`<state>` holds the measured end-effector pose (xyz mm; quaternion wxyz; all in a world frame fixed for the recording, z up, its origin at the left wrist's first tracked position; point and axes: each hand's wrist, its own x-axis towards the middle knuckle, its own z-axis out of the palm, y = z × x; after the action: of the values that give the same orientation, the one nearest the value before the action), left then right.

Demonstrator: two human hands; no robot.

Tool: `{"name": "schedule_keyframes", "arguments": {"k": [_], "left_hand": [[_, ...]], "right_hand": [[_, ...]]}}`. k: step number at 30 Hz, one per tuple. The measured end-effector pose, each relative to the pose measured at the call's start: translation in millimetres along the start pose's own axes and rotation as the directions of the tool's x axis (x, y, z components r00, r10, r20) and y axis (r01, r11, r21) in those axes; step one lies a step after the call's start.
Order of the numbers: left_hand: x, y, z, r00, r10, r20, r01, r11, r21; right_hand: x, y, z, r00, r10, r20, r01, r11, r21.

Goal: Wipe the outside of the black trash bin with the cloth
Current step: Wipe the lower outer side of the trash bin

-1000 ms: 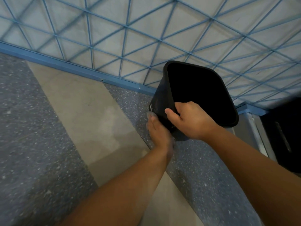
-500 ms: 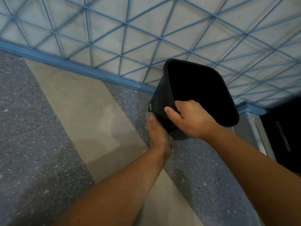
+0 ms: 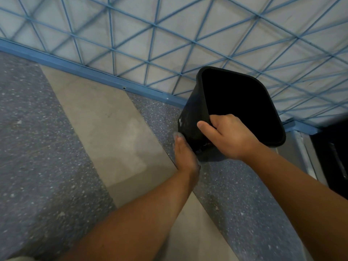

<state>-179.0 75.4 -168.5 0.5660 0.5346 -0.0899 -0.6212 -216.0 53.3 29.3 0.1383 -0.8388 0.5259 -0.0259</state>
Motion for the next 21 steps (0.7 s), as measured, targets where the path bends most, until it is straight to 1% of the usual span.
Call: {"name": "schedule_keyframes", "arguments": {"k": [2,3,5,6,8,9,10,11,13,14,16,17,18,19,21], "left_hand": [[-6.6,7.1,6.3,0.997,0.066,0.043,-0.067,0.997,0.023],[-17.0,13.0,9.2,0.987,0.139,0.079,-0.141,0.99,0.021],[-25.8,7.9,6.2,0.968,0.236,0.085,-0.234,0.972,-0.038],[-18.7,2.7,2.5,0.973,0.224,0.055,-0.22,0.972,-0.078],[-1.6,-4.0,-1.2,0.993,0.115,0.031,-0.109,0.981,-0.159],[1.7,0.1,-0.8,0.996,0.07,0.046,-0.064,0.992,-0.113],[-4.9,8.9,4.2,0.995,0.083,0.06,-0.078,0.993,-0.088],[-18.2,17.8,6.8,0.987,0.139,0.079,-0.136,0.99,-0.038],[-28.7,13.2,5.5,0.962,0.256,0.09,-0.252,0.966,-0.059],[-20.4,6.3,3.0,0.968,0.241,0.066,-0.236,0.969,-0.076],[-4.3,0.6,3.7,0.995,0.092,0.049,-0.086,0.99,-0.111],[-8.3,10.2,5.1,0.997,0.06,0.047,-0.056,0.995,-0.077],[-20.2,21.9,7.7,0.996,0.077,0.053,-0.075,0.996,-0.047],[-32.6,30.2,9.8,0.984,0.168,0.066,-0.167,0.986,-0.023],[-42.0,24.3,7.8,0.949,0.301,0.09,-0.299,0.954,-0.032]], "right_hand": [[1.1,-0.1,-0.3,1.0,-0.008,0.005,0.008,1.0,0.01],[1.3,0.2,-0.8,1.0,-0.008,0.007,0.007,1.0,0.014],[0.4,0.6,-2.0,1.0,-0.004,0.011,0.004,1.0,0.021],[-0.5,0.5,-2.1,1.0,-0.002,0.012,0.002,1.0,0.023],[-1.2,-0.1,-1.7,1.0,-0.004,0.01,0.004,1.0,0.027],[-0.7,-0.3,-1.6,1.0,-0.006,0.009,0.006,1.0,0.031],[-0.1,-0.3,-1.8,1.0,-0.006,0.011,0.005,0.999,0.033],[0.1,-0.4,-2.2,1.0,-0.004,0.013,0.004,0.999,0.036],[-0.5,-0.3,-3.2,1.0,-0.002,0.014,0.002,1.0,0.03],[-1.0,0.0,-3.1,1.0,-0.001,0.011,0.0,1.0,0.023],[-1.4,0.2,-2.2,1.0,0.003,0.008,-0.003,1.0,0.026],[-0.8,0.3,-1.9,1.0,0.002,0.008,-0.002,0.999,0.037],[-0.3,0.2,-2.1,1.0,0.0,0.009,0.0,0.999,0.046],[0.1,0.0,-2.4,1.0,-0.003,0.012,0.002,0.999,0.047],[-0.2,-0.6,-2.9,1.0,-0.005,0.015,0.004,0.999,0.036]]}}
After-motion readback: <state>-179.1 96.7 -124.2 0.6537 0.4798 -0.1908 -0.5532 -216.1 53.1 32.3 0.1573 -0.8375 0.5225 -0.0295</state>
